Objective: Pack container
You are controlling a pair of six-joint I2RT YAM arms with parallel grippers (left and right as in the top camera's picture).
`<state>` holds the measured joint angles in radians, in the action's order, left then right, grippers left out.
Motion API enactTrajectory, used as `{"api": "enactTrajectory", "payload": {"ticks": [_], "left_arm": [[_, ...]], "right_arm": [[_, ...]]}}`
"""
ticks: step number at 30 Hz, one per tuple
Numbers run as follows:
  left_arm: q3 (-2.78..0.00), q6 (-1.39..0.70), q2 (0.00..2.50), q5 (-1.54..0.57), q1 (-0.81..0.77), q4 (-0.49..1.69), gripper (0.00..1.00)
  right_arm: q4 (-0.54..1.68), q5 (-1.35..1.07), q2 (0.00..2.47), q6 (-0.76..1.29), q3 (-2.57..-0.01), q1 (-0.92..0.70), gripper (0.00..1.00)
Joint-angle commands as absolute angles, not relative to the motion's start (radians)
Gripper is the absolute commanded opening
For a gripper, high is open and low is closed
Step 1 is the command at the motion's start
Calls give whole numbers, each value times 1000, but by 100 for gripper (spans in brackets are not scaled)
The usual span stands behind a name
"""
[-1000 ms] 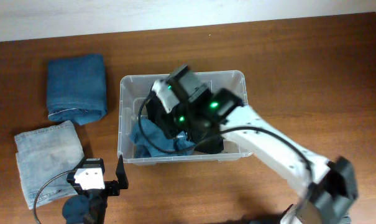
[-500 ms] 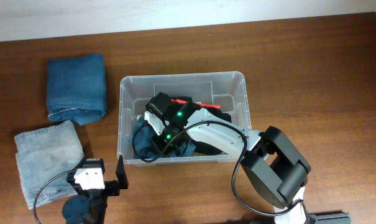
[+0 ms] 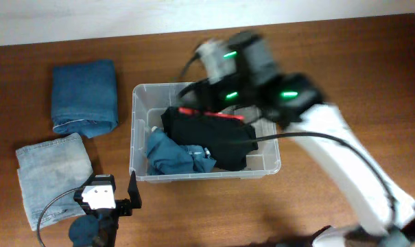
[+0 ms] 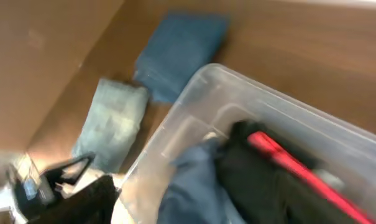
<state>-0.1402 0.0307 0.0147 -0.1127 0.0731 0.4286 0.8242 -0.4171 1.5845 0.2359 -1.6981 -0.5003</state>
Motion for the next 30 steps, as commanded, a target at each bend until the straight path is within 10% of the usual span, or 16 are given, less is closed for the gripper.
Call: {"api": "enactTrajectory", "payload": {"ticks": [1, 3, 12, 30], "left_arm": [[-127, 47, 12, -113, 72, 430, 100], [-127, 47, 12, -112, 72, 430, 100], [-127, 46, 12, -113, 72, 426, 100], [-508, -83, 372, -14, 89, 534, 100]], "right_arm": [[924, -380, 1453, 342, -1704, -258, 85], [985, -381, 1410, 357, -1704, -128, 99], [1271, -381, 1386, 357, -1704, 404, 98], [1354, -381, 1431, 356, -1703, 478, 98]]}}
